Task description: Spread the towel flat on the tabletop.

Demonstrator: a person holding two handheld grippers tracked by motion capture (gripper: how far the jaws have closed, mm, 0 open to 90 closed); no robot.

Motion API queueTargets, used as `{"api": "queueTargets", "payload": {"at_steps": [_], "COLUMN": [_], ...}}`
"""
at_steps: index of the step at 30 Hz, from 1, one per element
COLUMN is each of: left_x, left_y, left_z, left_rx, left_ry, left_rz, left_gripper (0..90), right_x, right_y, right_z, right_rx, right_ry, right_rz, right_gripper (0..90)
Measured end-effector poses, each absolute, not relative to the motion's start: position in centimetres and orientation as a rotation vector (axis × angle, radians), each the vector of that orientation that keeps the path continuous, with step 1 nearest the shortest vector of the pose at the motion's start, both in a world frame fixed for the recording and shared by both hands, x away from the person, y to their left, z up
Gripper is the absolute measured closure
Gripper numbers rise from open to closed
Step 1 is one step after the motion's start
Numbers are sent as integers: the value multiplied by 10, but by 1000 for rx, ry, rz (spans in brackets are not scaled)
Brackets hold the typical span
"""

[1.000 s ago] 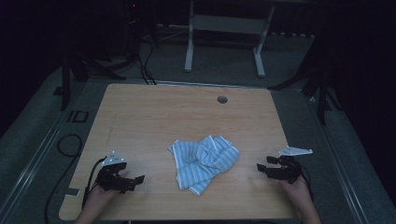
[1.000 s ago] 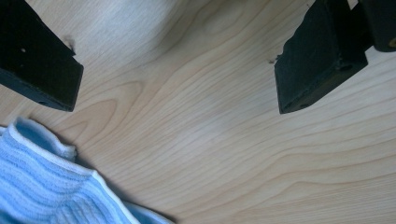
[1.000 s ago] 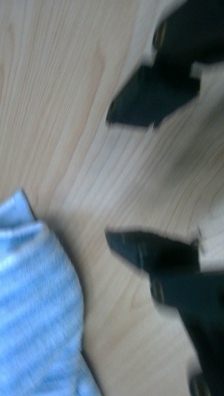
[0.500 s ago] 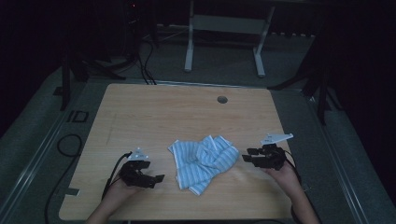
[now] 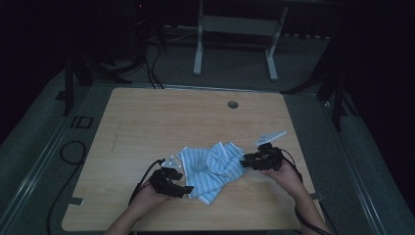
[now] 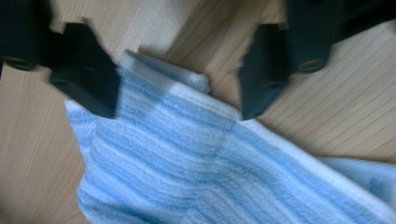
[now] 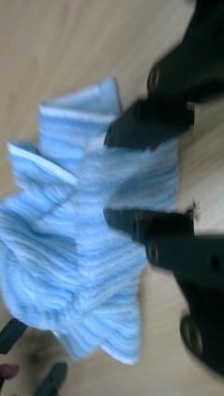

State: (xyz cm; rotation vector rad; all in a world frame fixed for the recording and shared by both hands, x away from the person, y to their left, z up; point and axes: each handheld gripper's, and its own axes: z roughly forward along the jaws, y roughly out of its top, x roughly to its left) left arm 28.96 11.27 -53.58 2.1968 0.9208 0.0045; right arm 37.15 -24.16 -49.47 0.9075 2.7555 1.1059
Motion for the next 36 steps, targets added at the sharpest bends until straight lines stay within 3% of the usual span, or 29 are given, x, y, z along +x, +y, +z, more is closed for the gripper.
{"api": "queueTargets", "payload": {"at_steps": [1, 3, 4, 6, 10, 16, 17, 18, 19, 20, 21, 22, 23, 24, 27, 31, 32, 36], "left_x": [290, 290, 290, 291, 291, 288, 287, 287, 288, 289, 290, 290, 291, 291, 293, 293, 293, 293], "left_y": [110, 107, 105, 101, 99, 100, 99, 99, 98, 96, 95, 95, 93, 91, 89, 85, 85, 86], "left_z": [-537, -537, -537, -538, -536, -533, -533, -533, -533, -533, -534, -534, -535, -536, -538, -543, -543, -541], "left_rx": [2203, 2226, 2241, 2272, 2259, 2294, 2293, 2294, 2287, 2279, 2290, 2290, 2296, 2300, 2308, 2330, 2328, 2324], "left_ry": [888, 868, 853, 841, 843, 830, 824, 823, 820, 825, 840, 840, 832, 834, 838, 813, 812, 795], "left_rz": [-7, -10, -6, -4, 34, 77, 73, 84, 76, 65, 72, 72, 72, 90, 106, 130, 134, 142], "left_gripper": [409, 445, 510, 574, 889, 900, 900, 900, 900, 812, 645, 567, 567, 482, 442, 500, 532, 809], "right_x": [369, 368, 366, 364, 362, 362, 364, 367, 370, 372, 376, 379, 379, 385, 389, 387, 386, 382], "right_y": [-239, -239, -238, -238, -239, -247, -248, -248, -248, -248, -247, -246, -246, -244, -242, -233, -231, -227], "right_z": [-496, -497, -497, -497, -493, -479, -478, -479, -479, -481, -483, -485, -485, -491, -496, -504, -504, -501], "right_rx": [880, 873, 857, 850, 838, 840, 856, 879, 899, 916, 938, 958, 958, 996, 1015, 956, 943, 890], "right_ry": [2762, 2771, 2756, 2747, 2702, 2598, 2600, 2606, 2598, 2603, 2628, 2640, 2640, 2672, 2697, 2762, 2769, 2758], "right_rz": [1065, 1062, 1043, 1044, 1048, 1096, 1120, 1155, 1165, 1172, 1174, 1170, 1170, 1157, 1145, 1052, 1035, 1007], "right_gripper": [803, 854, 897, 900, 900, 900, 855, 690, 626, 538, 502, 490, 490, 473, 480, 811, 846, 868]}}
